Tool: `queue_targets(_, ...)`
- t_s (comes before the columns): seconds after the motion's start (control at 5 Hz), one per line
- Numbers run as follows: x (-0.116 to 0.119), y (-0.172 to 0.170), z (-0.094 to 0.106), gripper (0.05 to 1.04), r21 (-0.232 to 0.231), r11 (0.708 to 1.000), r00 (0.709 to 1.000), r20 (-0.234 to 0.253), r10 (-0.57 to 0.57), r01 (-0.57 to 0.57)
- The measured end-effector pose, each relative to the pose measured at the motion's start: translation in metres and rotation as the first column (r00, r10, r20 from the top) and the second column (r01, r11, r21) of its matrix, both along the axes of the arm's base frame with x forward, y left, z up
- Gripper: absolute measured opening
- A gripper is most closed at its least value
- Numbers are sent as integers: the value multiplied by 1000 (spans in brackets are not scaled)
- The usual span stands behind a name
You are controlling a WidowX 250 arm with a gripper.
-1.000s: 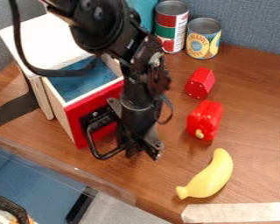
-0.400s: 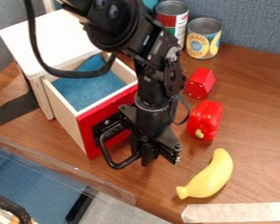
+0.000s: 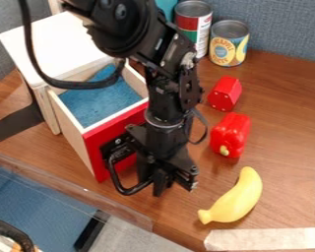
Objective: Open the drawer
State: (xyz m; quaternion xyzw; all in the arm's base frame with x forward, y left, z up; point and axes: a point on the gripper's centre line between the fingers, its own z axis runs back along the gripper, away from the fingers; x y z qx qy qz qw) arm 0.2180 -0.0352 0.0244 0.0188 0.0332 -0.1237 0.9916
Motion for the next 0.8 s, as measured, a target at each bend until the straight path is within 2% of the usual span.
queue_targets(0.2,-1,5,8,731,27,1000,1000,30,-1,0)
queue_targets(0.4,-6,9,26,986,34,999,997,76,2,-5)
queue_targets(0.6,-14,8,43,1005,13,1000,994,111,-1,-1)
queue_targets(0.8,-22,8,58,1000,-1,1000,992,124,12,-12)
